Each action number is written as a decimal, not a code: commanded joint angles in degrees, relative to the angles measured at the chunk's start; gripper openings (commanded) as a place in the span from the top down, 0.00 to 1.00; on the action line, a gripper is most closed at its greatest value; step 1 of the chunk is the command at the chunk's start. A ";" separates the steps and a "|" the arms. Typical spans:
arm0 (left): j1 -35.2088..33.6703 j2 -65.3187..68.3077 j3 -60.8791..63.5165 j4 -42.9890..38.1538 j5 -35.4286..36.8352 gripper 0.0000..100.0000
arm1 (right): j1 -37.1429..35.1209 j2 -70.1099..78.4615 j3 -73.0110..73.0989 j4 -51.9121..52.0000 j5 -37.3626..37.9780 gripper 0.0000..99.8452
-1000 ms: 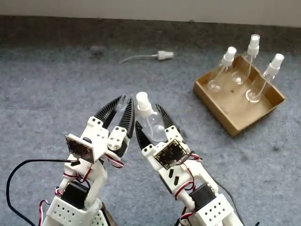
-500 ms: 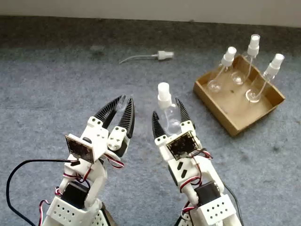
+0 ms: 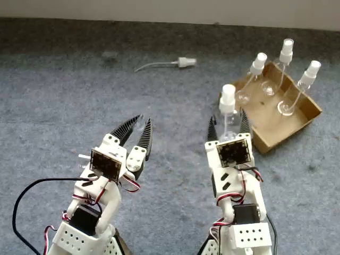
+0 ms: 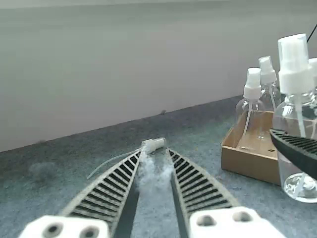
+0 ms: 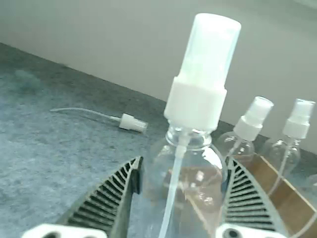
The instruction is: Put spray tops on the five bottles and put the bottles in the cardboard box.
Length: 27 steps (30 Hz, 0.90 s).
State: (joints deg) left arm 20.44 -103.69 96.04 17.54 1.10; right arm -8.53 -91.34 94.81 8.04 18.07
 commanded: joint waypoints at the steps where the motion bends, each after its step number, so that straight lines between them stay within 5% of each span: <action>1: 0.84 -0.04 1.01 0.53 -1.14 0.97 | 5.14 -0.66 -5.58 -0.40 -0.70 0.80; 9: 0.84 0.22 1.10 2.99 -1.41 0.97 | 10.59 -0.48 -5.49 -10.68 -0.70 0.80; 27: 0.84 0.22 1.10 3.08 -1.41 0.97 | 11.47 1.36 -5.93 -10.95 -0.35 0.80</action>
State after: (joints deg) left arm 20.44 -103.69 96.04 20.53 0.31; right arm 2.20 -91.34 92.97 -1.45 17.98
